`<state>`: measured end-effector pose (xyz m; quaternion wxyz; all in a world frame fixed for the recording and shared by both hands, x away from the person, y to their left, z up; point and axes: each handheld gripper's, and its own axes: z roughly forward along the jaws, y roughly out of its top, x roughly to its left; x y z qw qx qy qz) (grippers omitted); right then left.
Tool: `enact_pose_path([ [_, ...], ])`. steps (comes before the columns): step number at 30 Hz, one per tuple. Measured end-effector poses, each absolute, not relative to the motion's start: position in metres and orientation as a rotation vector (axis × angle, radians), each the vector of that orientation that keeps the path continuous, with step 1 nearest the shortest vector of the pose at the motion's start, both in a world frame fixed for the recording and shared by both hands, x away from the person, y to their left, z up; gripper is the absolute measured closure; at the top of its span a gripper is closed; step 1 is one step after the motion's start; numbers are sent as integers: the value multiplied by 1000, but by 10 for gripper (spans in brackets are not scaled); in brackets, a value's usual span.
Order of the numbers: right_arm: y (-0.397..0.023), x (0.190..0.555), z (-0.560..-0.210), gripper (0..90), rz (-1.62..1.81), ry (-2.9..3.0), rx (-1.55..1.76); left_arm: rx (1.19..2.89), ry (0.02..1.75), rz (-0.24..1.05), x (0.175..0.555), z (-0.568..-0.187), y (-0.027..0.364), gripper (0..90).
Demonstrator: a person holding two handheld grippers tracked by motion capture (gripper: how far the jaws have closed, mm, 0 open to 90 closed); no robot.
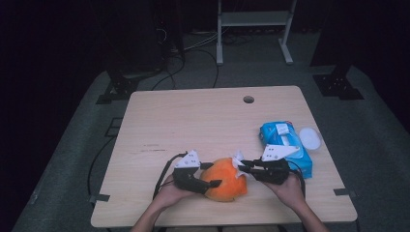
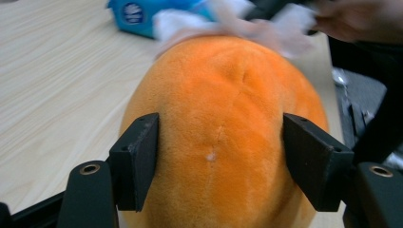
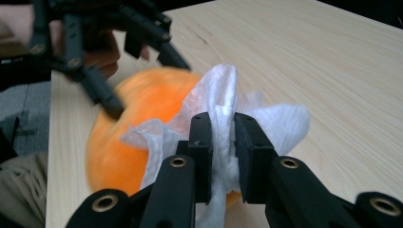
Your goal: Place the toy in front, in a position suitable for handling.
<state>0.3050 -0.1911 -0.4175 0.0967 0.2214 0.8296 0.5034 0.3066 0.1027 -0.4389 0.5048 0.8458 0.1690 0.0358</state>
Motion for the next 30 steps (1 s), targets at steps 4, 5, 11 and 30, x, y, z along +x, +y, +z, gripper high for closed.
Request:
enact_pose_path([
  [4, -188, 307, -417, 770, 1517, 2452, 663, 2067, 368, 122, 300, -437, 96, 304],
  [5, -186, 305, -416, 770, 1519, 2450, 648, 2065, 376, 120, 300, -437, 96, 303],
  [11, -166, 288, -410, 771, 1535, 2485, 514, 2052, 410, 116, 302, -438, 96, 302],
  [30, -164, 288, -408, 770, 1525, 2481, 539, 2058, 390, 138, 297, -437, 88, 268],
])
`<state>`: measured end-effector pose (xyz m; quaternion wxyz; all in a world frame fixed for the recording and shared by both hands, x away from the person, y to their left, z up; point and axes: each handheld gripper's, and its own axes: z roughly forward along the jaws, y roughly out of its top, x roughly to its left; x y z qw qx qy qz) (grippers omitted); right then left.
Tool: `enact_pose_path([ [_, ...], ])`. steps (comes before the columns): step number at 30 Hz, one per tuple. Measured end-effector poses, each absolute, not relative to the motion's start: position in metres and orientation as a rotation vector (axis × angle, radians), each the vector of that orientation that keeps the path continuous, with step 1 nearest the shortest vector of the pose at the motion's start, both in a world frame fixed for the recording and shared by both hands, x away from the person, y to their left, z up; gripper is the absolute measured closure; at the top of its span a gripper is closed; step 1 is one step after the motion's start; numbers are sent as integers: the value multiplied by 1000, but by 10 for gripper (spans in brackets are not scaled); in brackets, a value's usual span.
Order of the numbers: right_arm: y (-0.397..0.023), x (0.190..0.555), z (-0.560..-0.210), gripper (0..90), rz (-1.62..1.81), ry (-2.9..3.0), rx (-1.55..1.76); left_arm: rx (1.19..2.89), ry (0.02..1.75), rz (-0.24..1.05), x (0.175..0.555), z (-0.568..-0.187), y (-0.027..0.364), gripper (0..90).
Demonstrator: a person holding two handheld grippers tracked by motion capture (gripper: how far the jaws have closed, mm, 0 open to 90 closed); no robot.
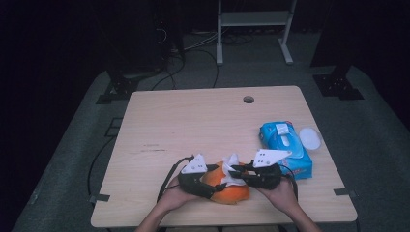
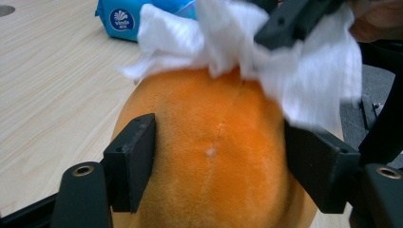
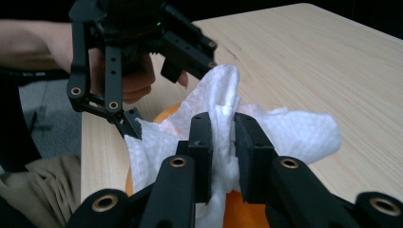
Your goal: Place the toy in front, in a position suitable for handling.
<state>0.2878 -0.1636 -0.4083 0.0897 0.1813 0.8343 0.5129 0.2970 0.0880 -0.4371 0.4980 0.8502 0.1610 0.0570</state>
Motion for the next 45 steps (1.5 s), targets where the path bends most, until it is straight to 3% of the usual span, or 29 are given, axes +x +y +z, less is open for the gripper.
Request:
enact_pose_path([
  [3, -162, 290, -411, 770, 1511, 2501, 534, 2052, 391, 108, 299, -432, 90, 215],
  [5, -166, 292, -413, 771, 1491, 2514, 532, 2071, 460, 94, 305, -428, 92, 73],
  [7, -167, 292, -414, 771, 1485, 2514, 531, 2071, 492, 70, 308, -431, 93, 69],
  [8, -172, 294, -414, 770, 1486, 2513, 553, 2061, 509, 18, 311, -437, 94, 140],
  [11, -173, 295, -412, 770, 1492, 2497, 573, 2064, 494, 54, 307, -436, 91, 215],
  [15, -169, 292, -408, 770, 1510, 2478, 551, 2112, 382, 140, 294, -429, 80, 231],
  [19, -167, 292, -410, 771, 1505, 2496, 535, 2103, 384, 128, 295, -428, 82, 181],
  [23, -170, 293, -412, 771, 1482, 2511, 536, 2112, 482, 41, 307, -433, 84, 41],
  [26, -170, 293, -412, 771, 1489, 2513, 544, 2099, 489, -1, 308, -437, 84, 151],
  [27, -170, 293, -412, 771, 1487, 2508, 545, 2100, 476, 22, 307, -436, 84, 151],
  [29, -167, 291, -407, 772, 1519, 2479, 537, 2092, 430, 107, 302, -429, 84, 280],
  [31, -165, 289, -403, 772, 1573, 2468, 519, 2083, 403, 167, 297, -425, 79, 299],
  [35, -156, 285, -400, 772, 1559, 2472, 458, 2108, 353, 228, 292, -421, 72, 317],
  [42, -177, 295, -406, 771, 1504, 2432, 571, 2111, 349, 213, 292, -424, 79, 328],
  [45, -182, 297, -410, 772, 1481, 2437, 605, 2109, 388, 154, 296, -427, 76, 197],
])
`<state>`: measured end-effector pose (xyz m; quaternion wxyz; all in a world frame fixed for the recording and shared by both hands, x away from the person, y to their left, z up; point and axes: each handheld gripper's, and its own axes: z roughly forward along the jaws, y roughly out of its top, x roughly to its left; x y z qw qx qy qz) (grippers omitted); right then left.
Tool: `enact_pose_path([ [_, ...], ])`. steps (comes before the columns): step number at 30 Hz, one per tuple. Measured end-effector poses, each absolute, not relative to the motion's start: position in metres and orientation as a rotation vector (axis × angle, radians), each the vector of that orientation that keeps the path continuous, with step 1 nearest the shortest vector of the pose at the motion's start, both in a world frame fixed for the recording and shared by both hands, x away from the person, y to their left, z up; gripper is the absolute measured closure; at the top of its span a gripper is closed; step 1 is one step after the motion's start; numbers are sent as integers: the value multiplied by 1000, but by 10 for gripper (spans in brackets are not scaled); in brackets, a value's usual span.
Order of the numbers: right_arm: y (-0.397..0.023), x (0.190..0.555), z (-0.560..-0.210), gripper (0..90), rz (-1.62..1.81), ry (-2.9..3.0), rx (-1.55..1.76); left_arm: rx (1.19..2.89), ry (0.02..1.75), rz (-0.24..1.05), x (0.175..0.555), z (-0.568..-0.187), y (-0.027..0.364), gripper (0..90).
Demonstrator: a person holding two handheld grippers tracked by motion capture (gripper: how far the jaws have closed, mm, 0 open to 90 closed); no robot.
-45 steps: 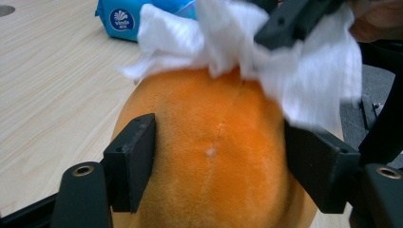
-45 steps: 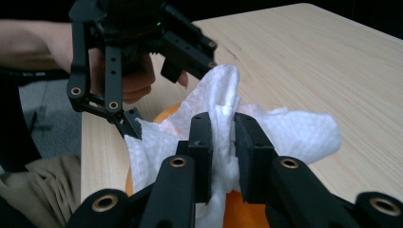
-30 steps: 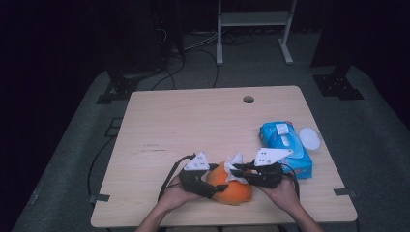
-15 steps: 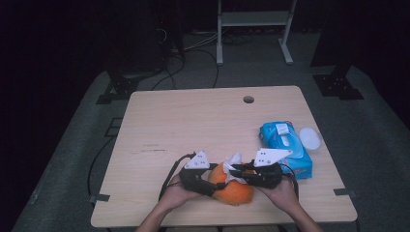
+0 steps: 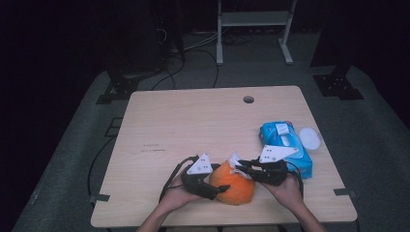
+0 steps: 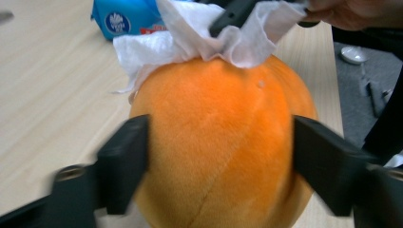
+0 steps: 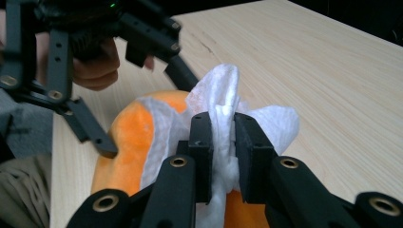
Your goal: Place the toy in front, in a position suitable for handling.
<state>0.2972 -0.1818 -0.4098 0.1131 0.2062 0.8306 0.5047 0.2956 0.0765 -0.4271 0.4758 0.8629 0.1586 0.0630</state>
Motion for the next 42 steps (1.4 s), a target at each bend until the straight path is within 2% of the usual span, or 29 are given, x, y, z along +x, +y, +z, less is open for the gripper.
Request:
enact_pose_path([
  [2, -178, 295, -410, 772, 1450, 2439, 578, 2107, 443, 115, 301, -428, 77, 101],
  [4, -175, 294, -410, 773, 1445, 2441, 567, 2100, 465, 68, 305, -432, 79, 91],
  [6, -173, 293, -409, 772, 1449, 2441, 564, 2096, 452, 77, 304, -433, 80, 189],
  [7, -173, 293, -409, 772, 1449, 2441, 564, 2101, 428, 114, 301, -433, 80, 189],
  [8, -169, 291, -407, 771, 1484, 2436, 542, 2105, 401, 171, 297, -429, 78, 269],
  [10, -162, 287, -404, 771, 1543, 2435, 513, 2086, 396, 209, 294, -426, 74, 304],
  [14, -150, 280, -399, 772, 1499, 2440, 440, 2074, 397, 274, 289, -423, 71, 316],
  [16, -155, 284, -400, 773, 1521, 2444, 460, 2070, 397, 261, 289, -423, 73, 317],
  [19, -164, 289, -404, 773, 1525, 2449, 505, 2064, 397, 217, 290, -423, 74, 280],
  [21, -170, 292, -407, 773, 1514, 2446, 536, 2059, 409, 153, 294, -425, 77, 220],
  [26, -171, 292, -406, 773, 1503, 2432, 545, 2069, 397, 166, 292, -425, 77, 274],
  [31, -158, 285, -402, 772, 1528, 2448, 478, 2089, 350, 194, 288, -423, 73, 285],
  [33, -156, 284, -401, 772, 1496, 2452, 461, 2086, 358, 189, 290, -424, 75, 269],
  [34, -159, 287, -402, 772, 1520, 2467, 502, 2088, 374, 184, 291, -424, 76, 203],
  [35, -159, 287, -402, 772, 1520, 2467, 502, 2094, 386, 181, 293, -424, 77, 203],
  [36, -163, 288, -404, 773, 1520, 2467, 515, 2094, 416, 164, 296, -425, 78, 125],
  [37, -163, 288, -404, 773, 1520, 2467, 515, 2093, 444, 150, 297, -426, 78, 125],
  [38, -165, 288, -405, 773, 1533, 2473, 525, 2095, 472, 123, 300, -428, 78, 84],
  [40, -163, 288, -404, 772, 1529, 2484, 514, 2102, 493, 45, 304, -433, 78, 91],
  [42, -161, 288, -404, 772, 1533, 2489, 513, 2104, 485, 35, 304, -435, 78, 120],
])
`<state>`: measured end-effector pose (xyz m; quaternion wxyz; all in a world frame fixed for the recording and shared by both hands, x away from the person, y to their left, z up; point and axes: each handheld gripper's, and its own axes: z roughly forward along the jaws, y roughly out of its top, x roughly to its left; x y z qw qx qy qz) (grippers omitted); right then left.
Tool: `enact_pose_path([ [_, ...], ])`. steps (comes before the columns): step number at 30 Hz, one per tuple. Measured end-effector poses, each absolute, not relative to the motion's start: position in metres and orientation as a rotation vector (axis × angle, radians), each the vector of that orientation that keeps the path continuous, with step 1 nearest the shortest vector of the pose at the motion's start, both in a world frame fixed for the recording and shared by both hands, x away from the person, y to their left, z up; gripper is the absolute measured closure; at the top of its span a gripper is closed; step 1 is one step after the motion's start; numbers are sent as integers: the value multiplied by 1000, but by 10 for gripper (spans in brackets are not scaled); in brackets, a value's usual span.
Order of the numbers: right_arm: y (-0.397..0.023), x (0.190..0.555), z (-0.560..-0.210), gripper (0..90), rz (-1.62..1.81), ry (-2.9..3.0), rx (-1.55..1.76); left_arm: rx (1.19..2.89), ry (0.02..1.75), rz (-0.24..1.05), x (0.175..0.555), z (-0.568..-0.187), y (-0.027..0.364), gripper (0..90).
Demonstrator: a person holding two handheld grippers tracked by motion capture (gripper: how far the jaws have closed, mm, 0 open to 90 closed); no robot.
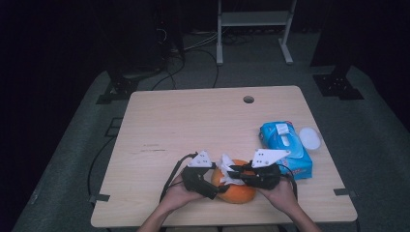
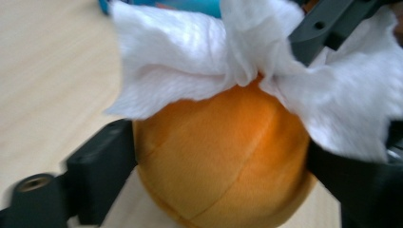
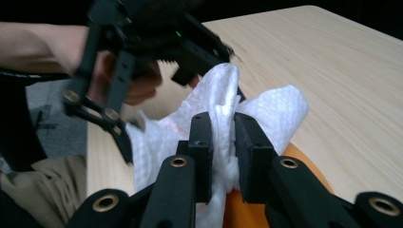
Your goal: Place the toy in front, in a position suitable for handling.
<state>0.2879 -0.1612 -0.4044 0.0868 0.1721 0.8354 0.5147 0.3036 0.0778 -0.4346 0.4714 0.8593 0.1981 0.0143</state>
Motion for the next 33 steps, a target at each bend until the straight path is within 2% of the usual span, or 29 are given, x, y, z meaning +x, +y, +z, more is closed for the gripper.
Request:
enact_pose_path([
  [1, -157, 286, -404, 772, 1536, 2494, 504, 2106, 474, 50, 303, -434, 78, 147],
  [2, -149, 283, -403, 772, 1517, 2499, 463, 2114, 443, 80, 299, -433, 78, 213],
  [8, -150, 285, -401, 772, 1495, 2492, 467, 2126, 393, 132, 293, -431, 78, 255],
  [11, -171, 295, -403, 772, 1470, 2460, 559, 2133, 376, 132, 292, -431, 78, 255],
  [15, -180, 295, -405, 773, 1469, 2465, 579, 2127, 381, 95, 294, -430, 78, 196],
  [16, -181, 293, -406, 773, 1453, 2472, 562, 2131, 406, 47, 297, -431, 78, 110],
  [21, -179, 291, -405, 773, 1460, 2473, 536, 2119, 467, -45, 305, -436, 80, 92],
  [22, -179, 291, -405, 772, 1465, 2475, 537, 2121, 443, -20, 304, -436, 80, 112],
  [24, -173, 288, -401, 772, 1461, 2455, 519, 2112, 402, 64, 299, -431, 80, 253],
  [25, -173, 288, -401, 772, 1461, 2455, 519, 2112, 402, 64, 299, -431, 80, 274],
  [30, -160, 281, -393, 773, 1532, 2449, 477, 2114, 314, 222, 287, -423, 72, 306],
  [33, -151, 278, -393, 774, 1500, 2462, 433, 2124, 296, 249, 285, -424, 72, 319],
])
